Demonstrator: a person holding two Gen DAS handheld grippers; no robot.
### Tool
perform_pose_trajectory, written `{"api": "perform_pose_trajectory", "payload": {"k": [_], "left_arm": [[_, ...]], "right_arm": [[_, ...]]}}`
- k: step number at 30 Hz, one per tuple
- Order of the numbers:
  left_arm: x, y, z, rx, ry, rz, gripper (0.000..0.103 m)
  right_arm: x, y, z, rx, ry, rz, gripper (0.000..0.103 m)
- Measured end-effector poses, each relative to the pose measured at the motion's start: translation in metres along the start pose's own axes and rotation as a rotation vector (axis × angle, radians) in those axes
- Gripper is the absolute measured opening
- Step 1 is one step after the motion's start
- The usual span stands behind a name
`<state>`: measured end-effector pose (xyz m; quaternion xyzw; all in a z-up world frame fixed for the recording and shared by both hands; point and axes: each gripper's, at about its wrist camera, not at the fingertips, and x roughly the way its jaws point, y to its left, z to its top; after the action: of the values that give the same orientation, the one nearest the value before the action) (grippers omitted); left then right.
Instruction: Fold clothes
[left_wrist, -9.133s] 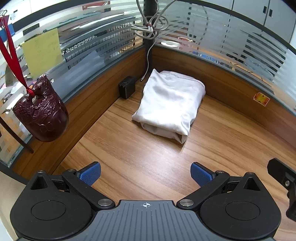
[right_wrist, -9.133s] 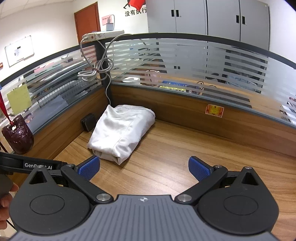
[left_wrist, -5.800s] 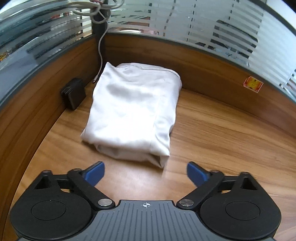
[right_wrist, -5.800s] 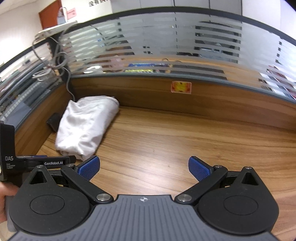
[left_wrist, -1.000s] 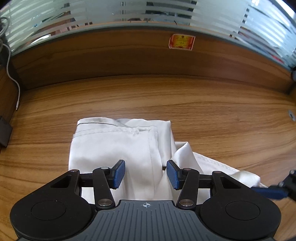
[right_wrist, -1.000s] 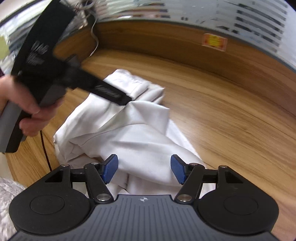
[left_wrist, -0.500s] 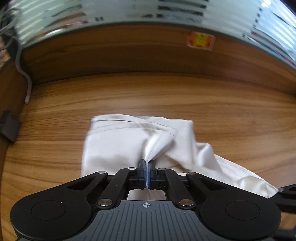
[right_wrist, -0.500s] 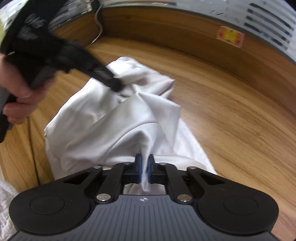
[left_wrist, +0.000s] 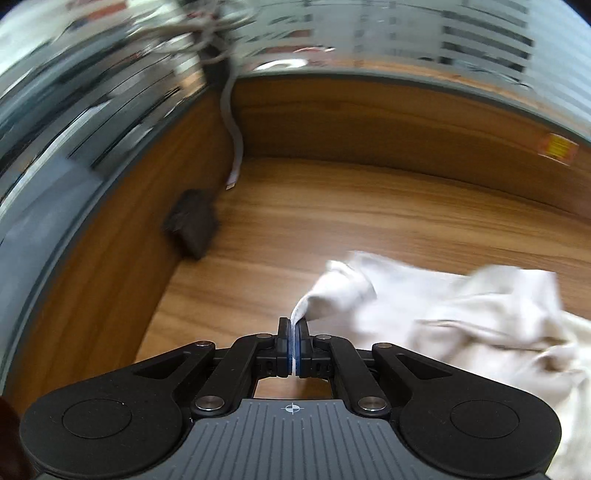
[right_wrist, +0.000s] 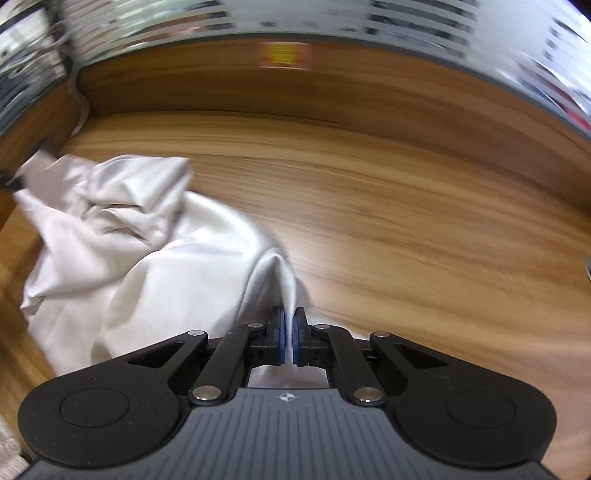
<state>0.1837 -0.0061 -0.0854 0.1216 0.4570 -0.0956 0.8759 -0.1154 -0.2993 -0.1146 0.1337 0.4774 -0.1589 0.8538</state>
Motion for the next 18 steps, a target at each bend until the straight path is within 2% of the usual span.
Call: {"api": "perform_pose_trajectory", "payload": {"k": [3,7,14,18], "left_arm": [[0.004,0.016,-0.002,-0.049,0.036,-0.019,0.004],[0.0,0.023,-0.006,-0.062,0.051,-0.057,0.004],[-0.011,-0.005,-0.011,-0.029,0.072,-0.106,0.004],[-0.017,-0.019,-0.012,-0.005,0.083,-0.13,0.005]], "right_arm": [[-0.007,-0.022,-0.012,0.057,0.012,-0.047,0.004],[-0.017,-0.046,-0.027,0.123,0.034,-0.097,0.004],[-0.04,-0.082,-0.053,0.212,0.057,-0.181,0.004],[-0.058,-0.091,-0.057,0.23,0.044,-0.204,0.01]]}}
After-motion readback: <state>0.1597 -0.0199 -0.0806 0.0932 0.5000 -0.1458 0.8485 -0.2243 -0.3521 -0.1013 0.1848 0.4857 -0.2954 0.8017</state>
